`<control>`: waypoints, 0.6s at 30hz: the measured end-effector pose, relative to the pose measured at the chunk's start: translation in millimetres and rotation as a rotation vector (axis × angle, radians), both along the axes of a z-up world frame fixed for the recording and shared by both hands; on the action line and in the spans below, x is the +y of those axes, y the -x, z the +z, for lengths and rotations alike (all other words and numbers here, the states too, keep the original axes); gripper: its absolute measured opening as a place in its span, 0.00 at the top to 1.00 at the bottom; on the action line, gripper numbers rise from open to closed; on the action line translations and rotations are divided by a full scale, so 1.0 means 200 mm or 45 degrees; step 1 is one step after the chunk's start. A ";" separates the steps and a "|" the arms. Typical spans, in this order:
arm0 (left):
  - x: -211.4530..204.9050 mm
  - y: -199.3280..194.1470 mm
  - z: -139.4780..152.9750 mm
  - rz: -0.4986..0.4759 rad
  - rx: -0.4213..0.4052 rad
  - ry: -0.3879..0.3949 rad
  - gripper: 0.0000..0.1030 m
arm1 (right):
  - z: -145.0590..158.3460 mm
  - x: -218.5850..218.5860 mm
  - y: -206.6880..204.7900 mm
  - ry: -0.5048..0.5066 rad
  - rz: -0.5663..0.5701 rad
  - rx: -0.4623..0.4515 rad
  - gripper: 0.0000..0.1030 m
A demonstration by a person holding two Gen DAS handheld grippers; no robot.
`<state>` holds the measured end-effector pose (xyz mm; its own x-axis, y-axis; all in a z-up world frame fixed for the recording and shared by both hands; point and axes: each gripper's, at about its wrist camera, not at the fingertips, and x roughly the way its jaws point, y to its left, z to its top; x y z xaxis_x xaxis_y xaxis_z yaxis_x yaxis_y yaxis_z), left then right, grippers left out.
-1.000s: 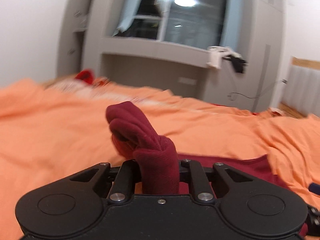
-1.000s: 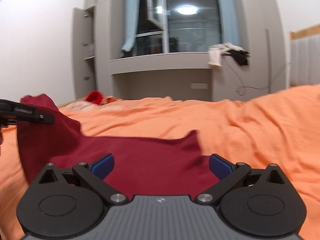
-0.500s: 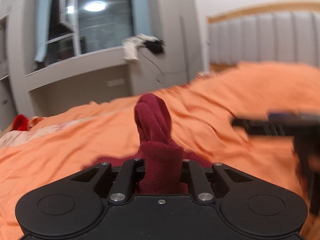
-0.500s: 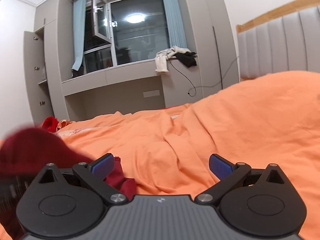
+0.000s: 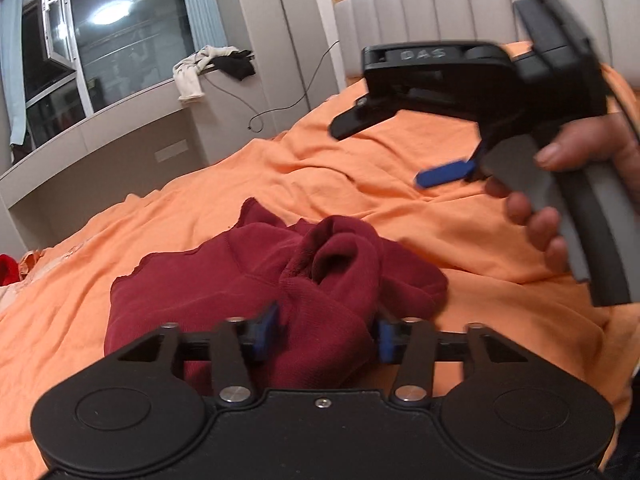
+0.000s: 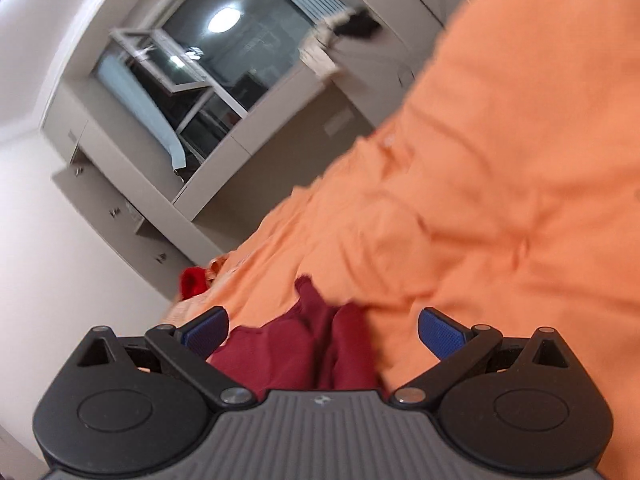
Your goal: Fold small clothes
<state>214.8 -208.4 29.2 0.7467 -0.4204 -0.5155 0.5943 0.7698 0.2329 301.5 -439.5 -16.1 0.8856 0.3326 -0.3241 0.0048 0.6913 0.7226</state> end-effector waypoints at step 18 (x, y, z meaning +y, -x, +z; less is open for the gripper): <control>0.01 0.05 0.06 0.028 -0.074 -0.048 0.14 | -0.11 0.09 -0.14 -0.215 0.122 0.116 0.00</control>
<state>204.9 -205.5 41.0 0.7849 -0.3845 -0.4859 0.5616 0.7728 0.2957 329.7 -420.7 -38.8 0.8170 0.4701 -0.3340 0.0158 0.5607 0.8279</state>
